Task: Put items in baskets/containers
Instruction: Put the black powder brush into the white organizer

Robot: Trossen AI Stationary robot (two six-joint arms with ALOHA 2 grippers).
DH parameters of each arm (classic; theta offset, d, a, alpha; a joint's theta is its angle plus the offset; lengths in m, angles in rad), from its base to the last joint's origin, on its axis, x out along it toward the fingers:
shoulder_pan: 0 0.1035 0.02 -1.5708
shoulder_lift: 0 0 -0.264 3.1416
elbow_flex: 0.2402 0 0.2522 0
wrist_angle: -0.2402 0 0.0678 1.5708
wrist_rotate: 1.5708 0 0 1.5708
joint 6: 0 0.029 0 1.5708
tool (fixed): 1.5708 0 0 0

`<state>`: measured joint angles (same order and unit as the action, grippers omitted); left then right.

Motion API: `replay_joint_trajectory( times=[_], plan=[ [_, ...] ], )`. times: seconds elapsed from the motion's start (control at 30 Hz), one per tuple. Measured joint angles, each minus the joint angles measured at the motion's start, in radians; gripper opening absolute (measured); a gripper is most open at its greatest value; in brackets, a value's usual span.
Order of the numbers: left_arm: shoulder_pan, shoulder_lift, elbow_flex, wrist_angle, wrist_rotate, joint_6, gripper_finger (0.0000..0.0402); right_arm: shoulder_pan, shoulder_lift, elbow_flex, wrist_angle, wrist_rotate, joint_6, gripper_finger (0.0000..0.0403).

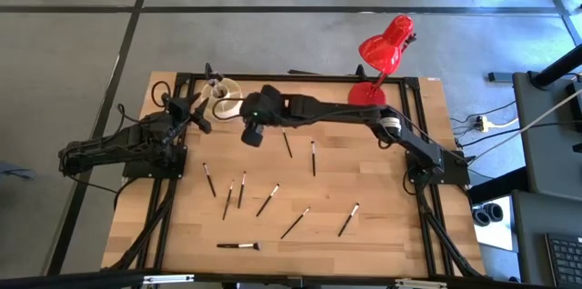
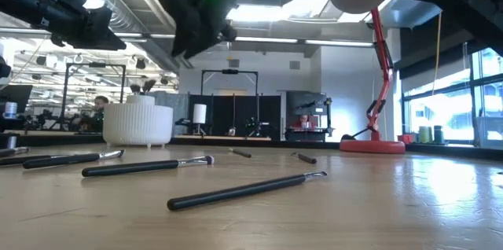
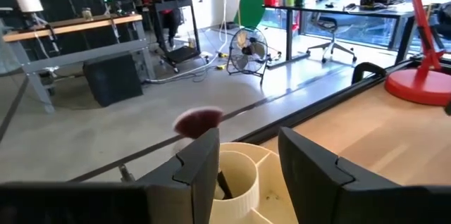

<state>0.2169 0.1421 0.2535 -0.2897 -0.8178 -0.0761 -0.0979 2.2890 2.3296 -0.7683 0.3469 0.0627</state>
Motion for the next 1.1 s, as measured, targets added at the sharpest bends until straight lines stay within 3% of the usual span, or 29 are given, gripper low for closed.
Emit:
replay_joint_trajectory(
  times=[0.13,0.33,0.5,0.63,0.9,1.1],
  plan=[
    [0.0,0.0,0.0,0.0,0.006,0.0,0.0143,0.014,-0.008,-0.082,0.041,-0.011,0.039,0.0179],
    [0.0,0.0,0.0,-0.002,0.006,0.0,0.0143,0.038,-0.01,-0.271,0.407,-0.354,0.104,0.0179],
    [0.0,0.0,0.0,-0.008,0.027,-0.004,0.0143,0.039,-0.056,-0.38,0.441,-0.293,0.119,0.0179],
    [0.0,0.0,0.0,-0.01,0.027,-0.007,0.0143,0.036,-0.17,-0.517,0.513,-0.275,0.122,0.0179],
    [0.0,0.009,0.0,-0.008,0.063,-0.008,0.0143,0.025,-0.47,-0.935,0.934,-0.368,0.165,0.0179],
    [0.0,0.045,-0.035,-0.003,0.21,-0.056,0.0143,0.002,-0.604,-1.173,1.151,-0.44,0.138,0.0179]
  ],
)
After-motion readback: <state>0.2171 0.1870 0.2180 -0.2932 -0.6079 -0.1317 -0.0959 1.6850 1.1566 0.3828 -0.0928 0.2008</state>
